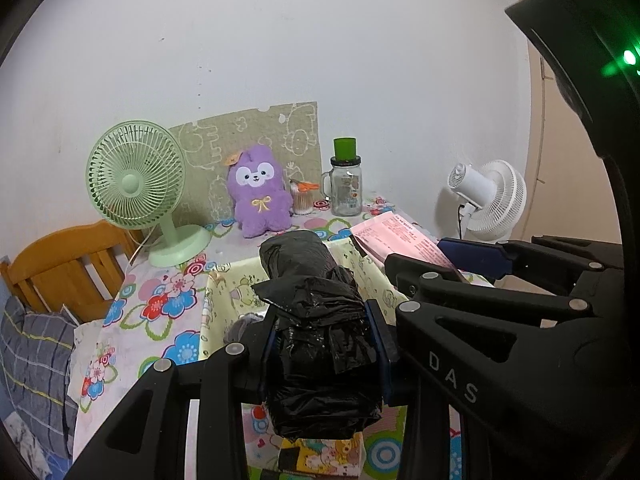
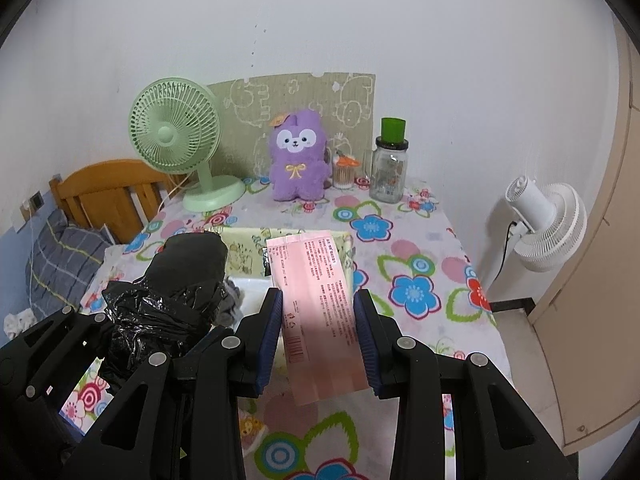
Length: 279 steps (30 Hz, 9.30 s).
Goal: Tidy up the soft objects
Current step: 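Carry the pink packet and black bag up over the fabric box with both tools, then lower and release the pink packet with right tool while left tool releases the black bag, then withdraw both tools from the box toward the tissue packs on the table, then grasp the green tissue pack with left tool while right tool reaches the cartoon tissue pack, then close right tool on the cartoon-print tissue pack while left tool holds the green pack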
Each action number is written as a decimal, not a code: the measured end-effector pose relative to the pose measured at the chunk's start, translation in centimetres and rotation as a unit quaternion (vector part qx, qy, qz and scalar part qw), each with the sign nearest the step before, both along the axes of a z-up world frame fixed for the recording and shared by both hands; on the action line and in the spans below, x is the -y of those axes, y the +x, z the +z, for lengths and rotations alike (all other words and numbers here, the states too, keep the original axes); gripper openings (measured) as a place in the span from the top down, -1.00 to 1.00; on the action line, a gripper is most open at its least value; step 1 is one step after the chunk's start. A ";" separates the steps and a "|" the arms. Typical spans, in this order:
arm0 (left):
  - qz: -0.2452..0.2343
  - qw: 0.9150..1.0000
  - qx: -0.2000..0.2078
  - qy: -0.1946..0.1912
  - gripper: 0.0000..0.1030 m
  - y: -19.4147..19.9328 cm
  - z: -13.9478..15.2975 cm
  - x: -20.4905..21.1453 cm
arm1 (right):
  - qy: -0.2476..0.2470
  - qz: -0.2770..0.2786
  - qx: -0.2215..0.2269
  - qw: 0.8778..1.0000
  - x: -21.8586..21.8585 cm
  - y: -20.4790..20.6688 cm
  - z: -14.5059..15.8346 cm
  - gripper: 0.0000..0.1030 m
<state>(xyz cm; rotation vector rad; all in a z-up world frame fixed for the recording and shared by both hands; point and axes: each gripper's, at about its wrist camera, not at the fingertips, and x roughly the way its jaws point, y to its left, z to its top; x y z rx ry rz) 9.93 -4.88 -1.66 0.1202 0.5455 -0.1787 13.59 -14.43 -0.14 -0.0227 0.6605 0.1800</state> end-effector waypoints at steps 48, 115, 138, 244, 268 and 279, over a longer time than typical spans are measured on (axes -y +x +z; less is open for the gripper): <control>0.029 0.997 -0.066 -0.018 0.22 10.8 -4.2 -2.4 | 0.025 0.046 -0.045 0.998 -2.5 10.3 -4.0 0.24; 0.041 0.998 -0.052 0.004 -0.89 4.6 -3.9 -2.6 | 0.007 0.023 -0.040 0.999 -2.8 5.0 -4.5 -0.50; 0.023 0.999 -0.033 -0.001 -0.99 0.6 -2.9 -1.2 | 0.007 0.010 -0.006 1.000 -1.2 0.4 -3.3 -0.74; 0.040 0.989 -0.138 -0.030 -0.99 -3.1 -14.1 -7.4 | -0.022 0.094 -0.052 0.994 -7.3 -3.1 -14.4 -0.94; 0.029 0.990 -0.138 -0.024 -0.44 -2.0 -14.5 -6.4 | -0.018 0.067 -0.074 0.995 -7.3 -1.4 -15.5 -0.94; 0.052 0.988 -0.142 -0.013 -0.44 -1.0 -14.7 -7.7 | -0.013 0.067 -0.087 0.994 -8.1 -0.3 -15.7 -0.94</control>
